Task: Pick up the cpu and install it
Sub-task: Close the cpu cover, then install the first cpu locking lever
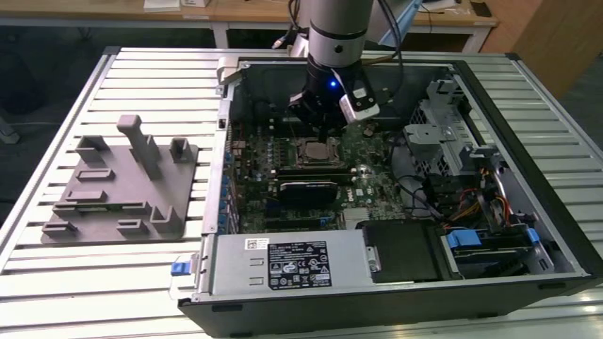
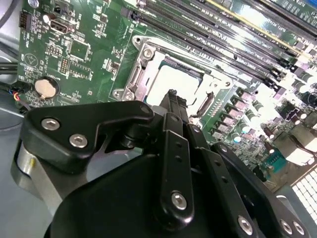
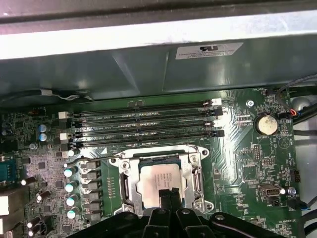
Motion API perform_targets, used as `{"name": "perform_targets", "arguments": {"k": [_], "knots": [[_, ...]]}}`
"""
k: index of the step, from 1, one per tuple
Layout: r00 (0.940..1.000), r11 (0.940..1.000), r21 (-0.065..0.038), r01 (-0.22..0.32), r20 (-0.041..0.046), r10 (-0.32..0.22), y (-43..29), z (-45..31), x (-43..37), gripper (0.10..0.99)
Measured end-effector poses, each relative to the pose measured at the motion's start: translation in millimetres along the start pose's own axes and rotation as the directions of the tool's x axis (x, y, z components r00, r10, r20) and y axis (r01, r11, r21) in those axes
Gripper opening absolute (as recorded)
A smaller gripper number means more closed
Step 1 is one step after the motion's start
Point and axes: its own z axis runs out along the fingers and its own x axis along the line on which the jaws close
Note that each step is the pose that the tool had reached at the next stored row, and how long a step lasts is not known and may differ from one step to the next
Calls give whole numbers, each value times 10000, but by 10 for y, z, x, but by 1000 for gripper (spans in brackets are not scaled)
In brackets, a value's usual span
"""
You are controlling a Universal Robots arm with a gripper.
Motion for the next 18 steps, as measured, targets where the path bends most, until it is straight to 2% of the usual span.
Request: {"name": "perform_targets", "arguments": {"k": [10, 18], "knots": [[10000, 10000, 2, 0, 0, 0, 0, -11, 0, 106], [10000, 10000, -1, 0, 0, 0, 3, -76, 0, 106]]}}
